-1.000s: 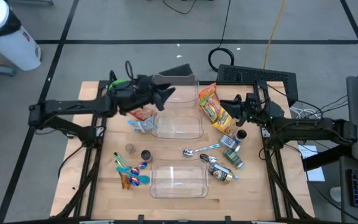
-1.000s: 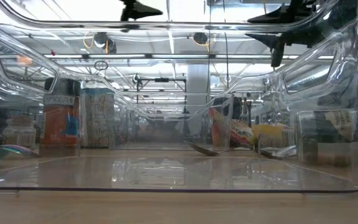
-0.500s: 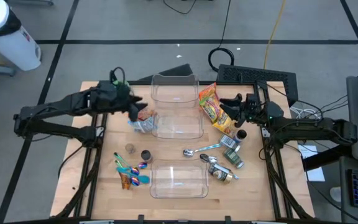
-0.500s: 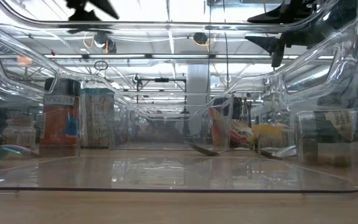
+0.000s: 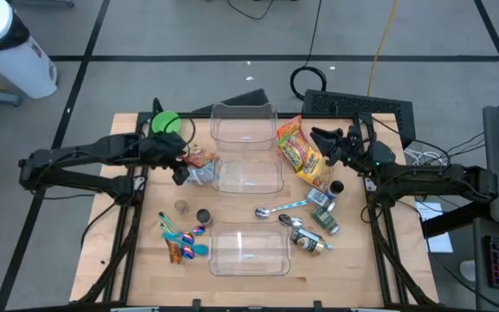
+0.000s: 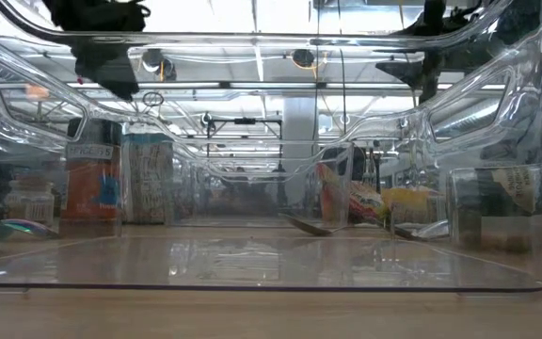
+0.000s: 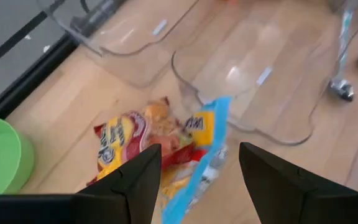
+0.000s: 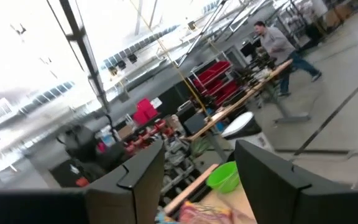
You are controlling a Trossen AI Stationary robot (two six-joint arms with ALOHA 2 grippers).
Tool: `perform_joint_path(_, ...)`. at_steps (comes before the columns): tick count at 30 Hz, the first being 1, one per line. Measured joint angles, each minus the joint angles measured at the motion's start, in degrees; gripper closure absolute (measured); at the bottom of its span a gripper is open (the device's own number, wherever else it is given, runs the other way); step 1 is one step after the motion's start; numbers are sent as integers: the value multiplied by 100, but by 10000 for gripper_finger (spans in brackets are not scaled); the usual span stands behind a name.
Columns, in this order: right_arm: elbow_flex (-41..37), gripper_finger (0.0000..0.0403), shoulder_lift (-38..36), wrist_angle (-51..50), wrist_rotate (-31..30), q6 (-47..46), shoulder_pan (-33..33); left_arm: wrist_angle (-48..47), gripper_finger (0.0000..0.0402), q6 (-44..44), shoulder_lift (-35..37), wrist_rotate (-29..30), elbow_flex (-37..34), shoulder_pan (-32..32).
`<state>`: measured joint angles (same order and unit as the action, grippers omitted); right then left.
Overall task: Pick & Place Food Item
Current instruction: Put the blue noodle pack into the middle transparent bin
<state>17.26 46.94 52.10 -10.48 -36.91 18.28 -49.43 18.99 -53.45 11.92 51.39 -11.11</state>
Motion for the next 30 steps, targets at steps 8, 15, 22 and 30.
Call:
perform_joint_path(8,0,219,191,-1,-42,-249,-196,-10,179,-563,-380,-311,-354,0)
perform_joint_path(15,0,223,667,-15,-337,-358,-304,96,179,-1104,-935,-333,-349,0)
perform_joint_path(22,0,227,1090,98,-328,-843,-304,333,179,-1298,-1467,-308,-345,-20)
perform_joint_path(30,0,230,1346,385,-326,-859,-304,297,184,-1449,-1635,-366,-345,-125)
